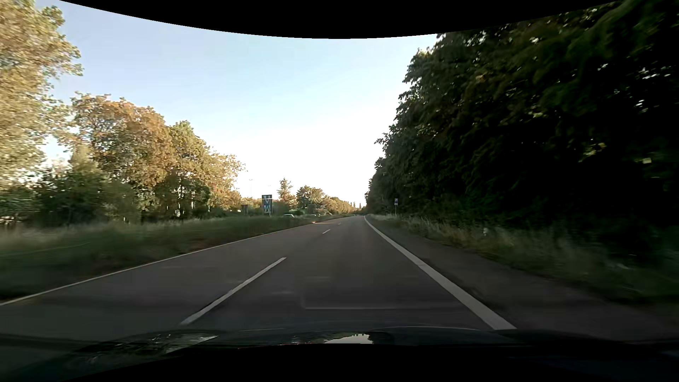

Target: Follow the waypoints while adhering to traffic rules and regulations

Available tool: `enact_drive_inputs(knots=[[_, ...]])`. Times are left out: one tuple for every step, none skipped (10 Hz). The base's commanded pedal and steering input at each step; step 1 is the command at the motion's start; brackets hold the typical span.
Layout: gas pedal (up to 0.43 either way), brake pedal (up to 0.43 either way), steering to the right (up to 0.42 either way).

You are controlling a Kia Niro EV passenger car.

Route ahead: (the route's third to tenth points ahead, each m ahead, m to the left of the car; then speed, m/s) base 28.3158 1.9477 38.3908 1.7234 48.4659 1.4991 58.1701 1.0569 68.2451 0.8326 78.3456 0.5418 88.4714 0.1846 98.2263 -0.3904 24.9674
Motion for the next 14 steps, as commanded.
enact_drive_inputs(knots=[[0.268, 0.0, 0.004], [0.26, 0.0, 0.004], [0.26, 0.0, 0.004], [0.26, 0.0, 0.004], [0.26, 0.0, 0.004], [0.26, 0.0, 0.004], [0.26, 0.0, 0.004], [0.26, 0.0, 0.004], [0.26, 0.0, 0.004], [0.26, 0.0, 0.004], [0.26, 0.0, 0.004], [0.26, 0.0, 0.004], [0.26, 0.0, 0.004], [0.26, 0.0, 0.004]])
